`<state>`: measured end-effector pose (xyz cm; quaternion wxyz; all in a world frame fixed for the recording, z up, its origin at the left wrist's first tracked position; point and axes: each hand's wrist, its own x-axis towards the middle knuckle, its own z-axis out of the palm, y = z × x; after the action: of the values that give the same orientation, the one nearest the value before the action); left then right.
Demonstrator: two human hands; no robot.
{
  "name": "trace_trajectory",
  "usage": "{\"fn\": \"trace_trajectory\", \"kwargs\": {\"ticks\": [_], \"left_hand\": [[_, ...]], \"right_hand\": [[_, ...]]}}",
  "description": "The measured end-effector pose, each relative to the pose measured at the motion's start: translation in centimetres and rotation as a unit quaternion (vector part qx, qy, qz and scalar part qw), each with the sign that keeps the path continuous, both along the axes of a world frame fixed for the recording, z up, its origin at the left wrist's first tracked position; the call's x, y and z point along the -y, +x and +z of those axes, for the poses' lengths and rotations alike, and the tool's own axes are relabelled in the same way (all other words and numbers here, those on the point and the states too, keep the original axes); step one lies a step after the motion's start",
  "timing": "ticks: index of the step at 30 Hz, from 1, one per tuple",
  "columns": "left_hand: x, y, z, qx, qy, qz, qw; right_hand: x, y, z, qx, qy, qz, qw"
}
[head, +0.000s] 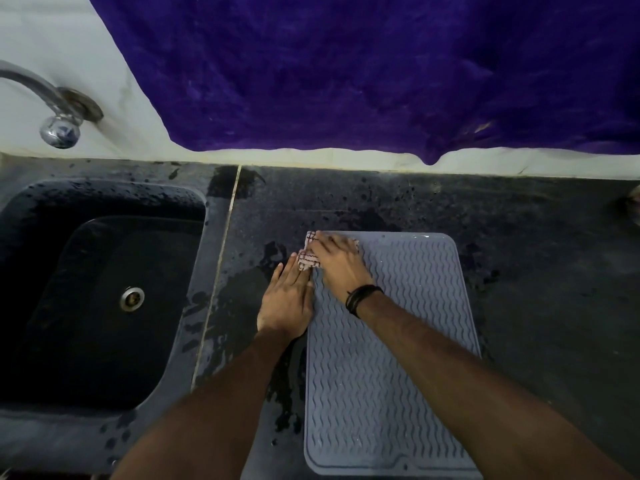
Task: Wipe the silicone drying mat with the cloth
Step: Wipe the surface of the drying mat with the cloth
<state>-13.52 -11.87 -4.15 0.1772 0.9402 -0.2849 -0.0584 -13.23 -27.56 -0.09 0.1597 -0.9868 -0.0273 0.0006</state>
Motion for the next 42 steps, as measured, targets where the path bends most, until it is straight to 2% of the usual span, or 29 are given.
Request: {"fn": "trace_trajectory", "kwargs": {"ticks": [13, 19, 22, 26, 32, 36, 42], "left_hand": [[-0.2, 0.1, -0.2, 0.004, 0.021, -0.015, 1.000], [0.0, -0.1, 0.0, 0.011, 0.004, 0.001, 1.000], [0.1, -0.1, 0.0, 0.011, 0.003, 0.000, 1.000], [-0.1, 0.0, -0.1, 0.004, 0.004, 0.000, 1.000], [-0.3, 0.1, -0.2, -0.001, 0.008, -0.015, 1.000], [-0.1, 0.1, -0.2, 0.005, 0.005, -0.009, 1.000], [0.1, 0.0, -0.1, 0.012, 0.030, -0.001, 0.999]], "right_hand": [[0.6, -4.6, 0.6, 0.016, -0.004, 0.006, 1.000], [1.3, -0.8, 1.8, 0.017, -0.012, -0.034, 0.999], [1.1, -0.1, 1.4, -0.014, -0.020, -0.009, 1.000], [0.7, -2.4, 0.6, 0.016, -0.002, -0.018, 1.000], [0.1, -5.6, 0.5, 0.010, -0.002, 0.012, 1.000], [0.7, -3.6, 1.2, 0.039, -0.007, -0.020, 0.999], [0.5, -1.7, 0.8, -0.002, -0.024, -0.011, 1.000]]}}
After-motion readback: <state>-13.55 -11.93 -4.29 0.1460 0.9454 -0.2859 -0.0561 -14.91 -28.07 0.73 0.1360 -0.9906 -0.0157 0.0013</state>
